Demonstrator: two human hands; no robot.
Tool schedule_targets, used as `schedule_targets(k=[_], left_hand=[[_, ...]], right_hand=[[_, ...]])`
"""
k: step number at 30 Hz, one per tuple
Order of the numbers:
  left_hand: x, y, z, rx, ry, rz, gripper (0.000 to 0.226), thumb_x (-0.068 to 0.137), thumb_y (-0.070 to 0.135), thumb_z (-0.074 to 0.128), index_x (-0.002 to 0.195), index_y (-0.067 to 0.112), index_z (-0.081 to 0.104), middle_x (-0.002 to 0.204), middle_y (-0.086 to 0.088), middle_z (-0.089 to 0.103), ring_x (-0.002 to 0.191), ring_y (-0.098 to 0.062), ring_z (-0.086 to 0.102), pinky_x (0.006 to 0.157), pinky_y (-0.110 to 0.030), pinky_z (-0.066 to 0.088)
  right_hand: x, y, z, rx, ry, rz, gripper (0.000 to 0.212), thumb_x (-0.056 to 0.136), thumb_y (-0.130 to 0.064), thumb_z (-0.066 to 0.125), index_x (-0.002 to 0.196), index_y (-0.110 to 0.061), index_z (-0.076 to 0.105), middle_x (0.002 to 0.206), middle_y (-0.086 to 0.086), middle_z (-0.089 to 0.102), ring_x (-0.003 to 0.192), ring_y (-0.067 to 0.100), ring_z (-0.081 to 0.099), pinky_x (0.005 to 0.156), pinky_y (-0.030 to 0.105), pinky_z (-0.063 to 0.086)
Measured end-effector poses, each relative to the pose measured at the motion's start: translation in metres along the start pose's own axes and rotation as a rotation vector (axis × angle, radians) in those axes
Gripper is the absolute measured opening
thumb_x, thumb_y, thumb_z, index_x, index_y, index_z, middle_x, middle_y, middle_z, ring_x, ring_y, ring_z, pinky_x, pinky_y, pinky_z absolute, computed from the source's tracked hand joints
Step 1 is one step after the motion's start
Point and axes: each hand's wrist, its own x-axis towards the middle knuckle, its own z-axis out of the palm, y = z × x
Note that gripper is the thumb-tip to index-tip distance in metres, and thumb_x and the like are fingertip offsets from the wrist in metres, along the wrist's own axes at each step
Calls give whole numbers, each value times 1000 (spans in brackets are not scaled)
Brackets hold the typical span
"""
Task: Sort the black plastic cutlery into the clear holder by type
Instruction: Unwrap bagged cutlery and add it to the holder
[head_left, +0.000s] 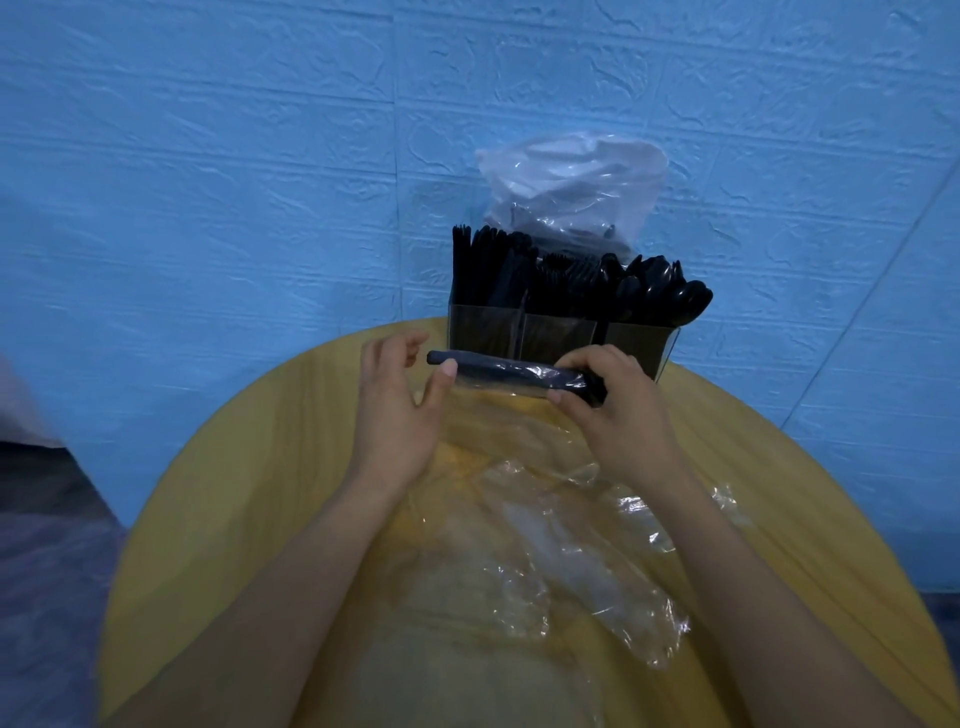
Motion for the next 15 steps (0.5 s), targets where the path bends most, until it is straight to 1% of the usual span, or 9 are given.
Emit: schedule_targets(k=[2,4,5,7,9,11,13,15], left_hand=[[-1,2,-2,-23,2,26,29,92,24,58,118,14,54,111,2,50,96,-1,48,82,2,31],[-1,4,-3,-88,-9,50,18,91,19,59,110,16,57,97,7,58,87,7,52,78,-1,36],[-2,5,-3,-118,-17,47,16,91,17,59,106,18,56,90,11,58,82,9,53,76,-2,38],[-5,8,-1,-156,-17,29,15,90,14,61,102,19,54,83,15,57,75,9,54,72,-4,40],[-9,9,2,-206,-6,2,16,89,13,62,99,20,51,83,14,58,73,8,55,70,-6,41],[-10,10,5,-277,6,-30,20,89,15,63,96,23,47,87,13,59,75,5,57,71,-10,43],[-12,10,6,-316,-13,-56,19,89,19,63,96,24,47,89,12,61,79,4,58,72,-12,44],[-13,11,7,-335,-63,-55,14,89,24,60,100,20,51,88,12,62,78,5,58,72,-10,44]], right_hand=[[0,2,-1,17,3,3,15,83,-16,70,94,-22,61,89,-17,51,94,12,46,73,6,31],[-1,4,-2,32,18,-2,16,83,-15,70,94,-22,61,91,-13,52,93,12,46,73,6,31],[-2,4,-3,41,25,-7,16,83,-15,70,93,-23,60,92,-12,53,93,12,46,73,7,32],[-5,6,-4,67,38,-25,19,83,-13,70,91,-26,59,92,-11,54,92,14,47,73,10,33],[-9,8,-6,96,62,-43,22,82,-12,70,90,-28,58,90,-11,54,91,16,49,75,17,36],[-11,10,-8,134,99,-54,24,81,-10,71,90,-28,58,90,-14,53,90,18,51,75,24,39],[-13,10,-8,166,118,-68,25,81,-9,71,91,-28,58,90,-16,53,89,19,52,75,26,39],[-14,10,-7,185,99,-100,26,81,-8,71,91,-28,59,90,-16,53,87,19,53,75,28,41]])
